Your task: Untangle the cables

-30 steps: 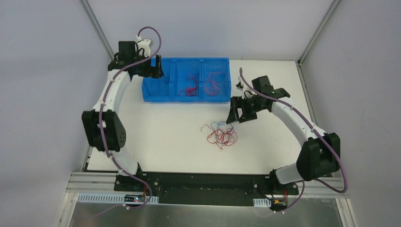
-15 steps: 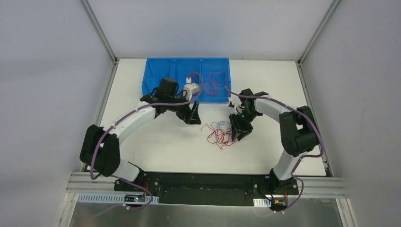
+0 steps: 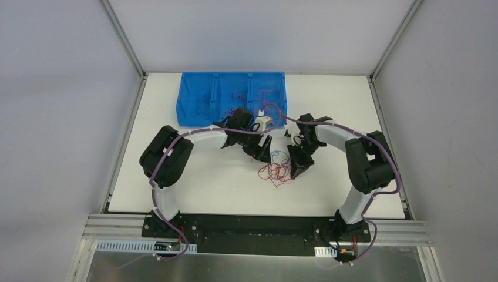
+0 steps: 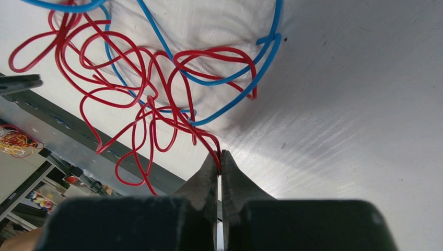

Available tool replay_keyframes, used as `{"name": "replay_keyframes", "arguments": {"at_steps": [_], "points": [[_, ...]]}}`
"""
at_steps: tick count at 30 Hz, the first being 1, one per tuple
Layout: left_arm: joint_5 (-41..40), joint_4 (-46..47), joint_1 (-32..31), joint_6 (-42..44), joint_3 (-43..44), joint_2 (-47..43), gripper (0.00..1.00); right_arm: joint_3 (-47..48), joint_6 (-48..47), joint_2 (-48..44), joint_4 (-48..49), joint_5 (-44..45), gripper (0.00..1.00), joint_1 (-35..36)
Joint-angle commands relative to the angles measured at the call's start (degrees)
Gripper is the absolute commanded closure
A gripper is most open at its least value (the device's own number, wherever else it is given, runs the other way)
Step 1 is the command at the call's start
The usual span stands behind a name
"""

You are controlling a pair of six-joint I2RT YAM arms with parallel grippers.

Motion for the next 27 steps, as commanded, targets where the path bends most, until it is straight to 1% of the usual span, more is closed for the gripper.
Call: {"name": "replay_keyframes", "arguments": {"at_steps": [1,5,8,13,15,16,18,20,21,24,27], "points": [[-2.4,8.3,-0.8,-5.3,3.7,2.1,0.22,-0.3,-3.0,-2.1,-2.5,1.1,1.0,-0.1],[-3.6,9.7,-0.8,-6.7,4.9,4.8,0.28,0.2,-2.9,-1.1,-2.9,0.8,1.0,0.0],[-3.6,9.9,-1.1,-7.8,4.8,6.3,0.36,0.3,-2.7,-1.2,-2.9,0.9,1.0,-0.1],[-2.0,11.2,-2.6,-10.2,1.8,6.0,0.5,0.6,-2.5,-1.6,-3.2,1.1,1.0,-0.8],[-1.0,13.6,-3.1,-12.5,-0.2,5.6,0.56,1.0,-2.6,-1.7,-3.3,1.4,1.0,-1.0],[-0.7,14.1,-3.3,-13.7,-1.0,5.5,0.61,1.2,-2.7,-1.8,-3.5,1.4,1.0,-1.1],[-1.4,14.1,-3.3,-15.1,-1.5,4.9,0.8,1.6,-2.8,-1.9,-3.9,1.8,1.0,-1.2],[-2.5,12.8,-2.7,-14.5,-1.3,3.2,0.97,1.4,-3.1,-2.6,-4.2,2.4,1.0,-1.7],[-2.6,11.8,-2.1,-14.3,-1.0,1.8,1.0,1.0,-3.4,-3.1,-4.2,2.7,1.0,-2.1],[-2.2,7.2,1.1,-12.6,-0.1,-4.4,1.0,-0.3,-6.1,-4.3,-5.4,4.4,1.0,-3.6],[-2.2,0.8,2.4,-6.0,-0.8,-14.1,1.0,-2.6,-10.4,-5.8,-6.3,7.6,1.0,-6.8]]}}
